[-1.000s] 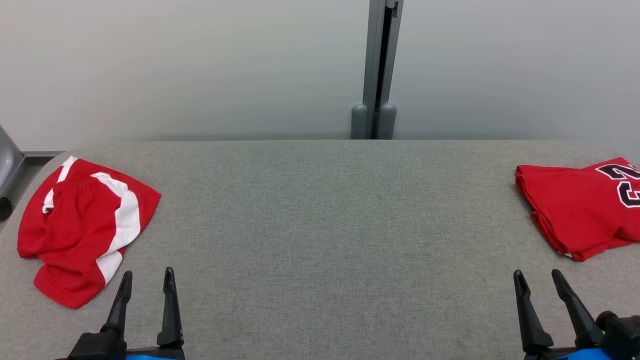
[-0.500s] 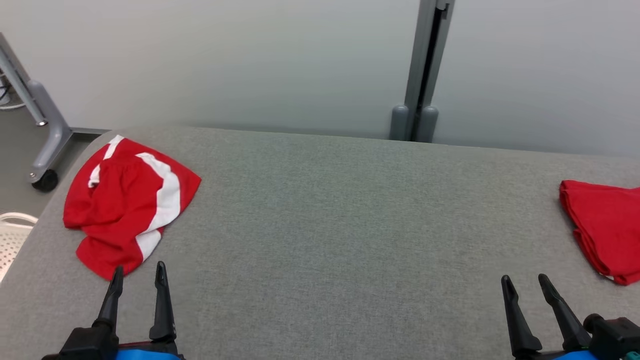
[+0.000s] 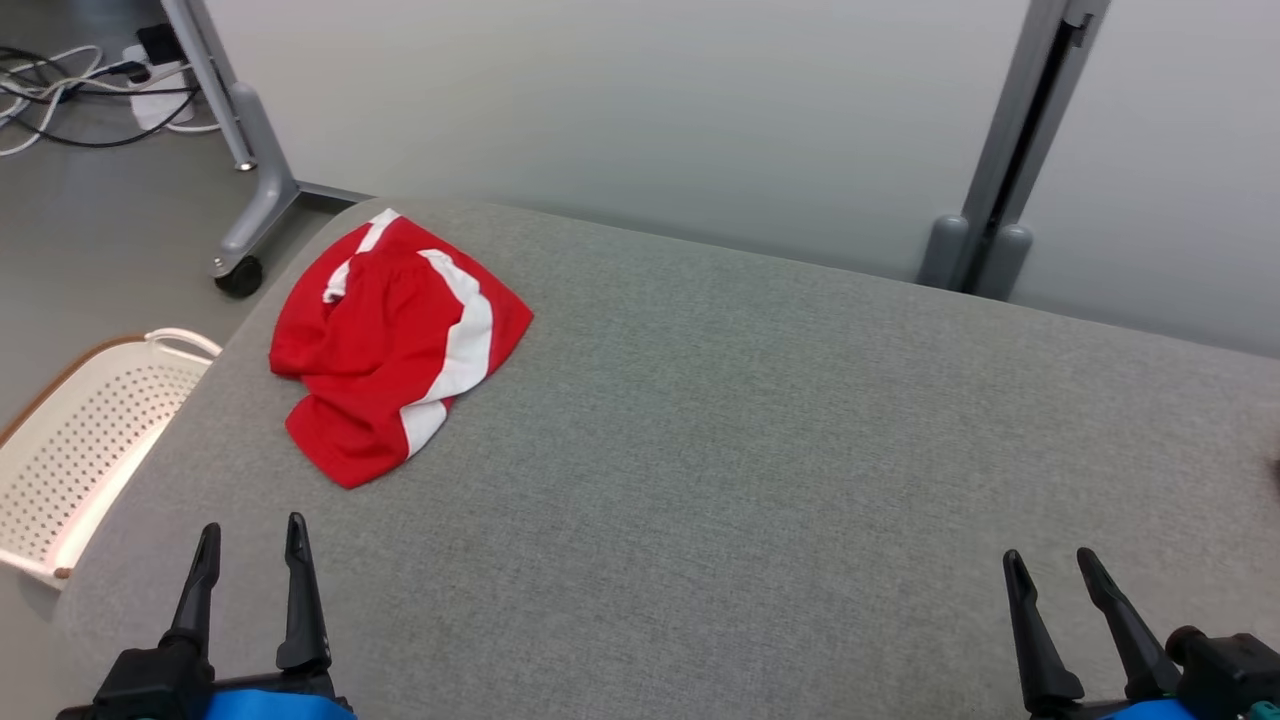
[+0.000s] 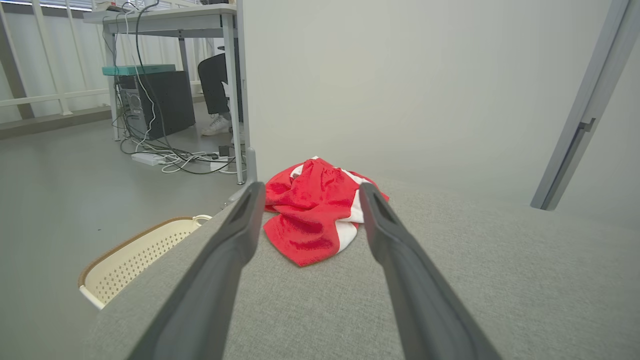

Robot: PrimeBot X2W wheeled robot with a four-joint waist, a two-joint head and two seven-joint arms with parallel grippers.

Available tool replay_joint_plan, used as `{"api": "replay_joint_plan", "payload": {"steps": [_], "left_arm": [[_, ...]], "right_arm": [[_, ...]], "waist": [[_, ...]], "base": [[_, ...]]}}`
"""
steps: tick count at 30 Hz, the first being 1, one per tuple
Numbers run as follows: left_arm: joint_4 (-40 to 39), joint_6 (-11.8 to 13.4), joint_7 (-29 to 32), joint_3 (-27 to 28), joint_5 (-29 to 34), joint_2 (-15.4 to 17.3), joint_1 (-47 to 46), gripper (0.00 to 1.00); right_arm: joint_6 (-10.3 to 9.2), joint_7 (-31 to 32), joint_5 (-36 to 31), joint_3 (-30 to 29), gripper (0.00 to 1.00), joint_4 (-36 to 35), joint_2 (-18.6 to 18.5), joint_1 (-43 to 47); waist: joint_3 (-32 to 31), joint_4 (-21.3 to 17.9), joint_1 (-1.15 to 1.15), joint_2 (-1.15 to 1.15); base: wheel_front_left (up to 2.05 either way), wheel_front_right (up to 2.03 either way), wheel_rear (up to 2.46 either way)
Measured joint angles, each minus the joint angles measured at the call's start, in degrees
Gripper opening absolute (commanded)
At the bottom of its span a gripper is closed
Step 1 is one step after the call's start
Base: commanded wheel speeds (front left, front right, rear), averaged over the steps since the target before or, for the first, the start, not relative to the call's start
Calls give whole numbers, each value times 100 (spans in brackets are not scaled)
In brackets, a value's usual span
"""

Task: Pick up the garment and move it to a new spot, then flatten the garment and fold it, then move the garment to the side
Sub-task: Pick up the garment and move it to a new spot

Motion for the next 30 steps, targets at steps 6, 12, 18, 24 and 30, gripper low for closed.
{"api": "replay_joint_plan", "payload": {"steps": [6, 12, 18, 24, 30], "left_arm": [[-56, 70, 18, 35, -23, 33, 3, 100], [-90, 109, 18, 99, -87, 60, 19, 100], [-105, 146, 16, 138, -123, 78, 41, 100], [-102, 193, 16, 163, -159, 86, 66, 100], [-9, 200, 14, 230, -252, 120, -60, 100]], "right_arm": [[0, -16, -1, -30, 100, 53, 1, -21], [0, -19, -24, -29, 100, 81, 1, -48], [0, -23, -26, -32, 100, 99, 1, -53], [0, -15, -37, -4, 100, 99, 1, -53], [0, 40, -104, 29, 100, 36, 2, -104]], "waist": [[48, 364, 0, 0], [108, 629, 0, 0], [127, 806, 0, -1], [147, 821, 0, 0], [263, 668, -1, -1]], "base": [[0, 0, 0], [0, 0, 0], [0, 0, 0], [0, 0, 0], [0, 0, 0]]}}
